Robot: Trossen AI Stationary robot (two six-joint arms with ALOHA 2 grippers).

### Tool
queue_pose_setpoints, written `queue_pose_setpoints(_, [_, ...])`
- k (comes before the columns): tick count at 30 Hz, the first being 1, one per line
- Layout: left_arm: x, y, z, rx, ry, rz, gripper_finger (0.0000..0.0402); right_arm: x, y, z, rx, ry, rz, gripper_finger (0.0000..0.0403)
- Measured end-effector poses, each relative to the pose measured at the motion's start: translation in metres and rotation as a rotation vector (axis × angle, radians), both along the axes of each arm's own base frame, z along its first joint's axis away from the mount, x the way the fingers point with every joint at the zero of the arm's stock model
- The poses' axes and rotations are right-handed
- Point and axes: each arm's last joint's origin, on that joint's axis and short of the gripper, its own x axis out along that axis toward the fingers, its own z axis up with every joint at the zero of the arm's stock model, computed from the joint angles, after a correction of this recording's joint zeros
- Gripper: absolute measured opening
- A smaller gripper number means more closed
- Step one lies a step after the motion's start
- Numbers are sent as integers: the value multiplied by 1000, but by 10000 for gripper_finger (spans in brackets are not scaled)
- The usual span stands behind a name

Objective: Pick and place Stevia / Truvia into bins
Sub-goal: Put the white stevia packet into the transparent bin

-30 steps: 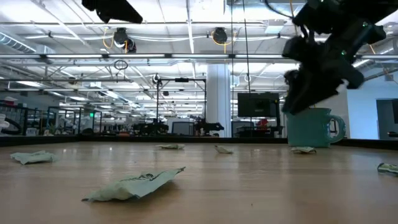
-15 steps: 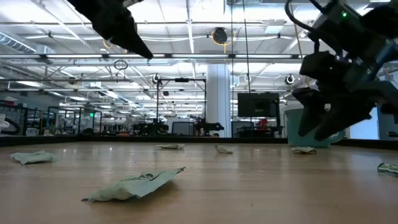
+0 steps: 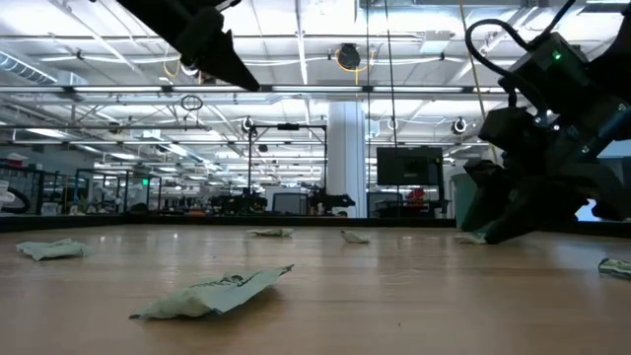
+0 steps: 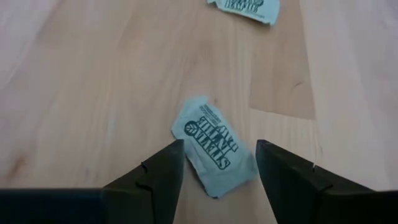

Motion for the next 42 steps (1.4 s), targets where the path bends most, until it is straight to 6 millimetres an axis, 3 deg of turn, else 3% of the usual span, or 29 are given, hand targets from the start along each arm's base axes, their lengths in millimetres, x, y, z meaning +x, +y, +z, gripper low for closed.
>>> queue_pose_setpoints(13, [1,-1,0,-6,-1,-31,136,5,-8,-11,119,16,-7,190])
queue_pose_setpoints(36, [4,-3,3,-75,-60,-52,136,19,-9,5,131,-173,-14,21])
queue_pose_setpoints(42, [26,-10,-17,-223,-67,-163,136,29,-9,16,121,-258,-1,5])
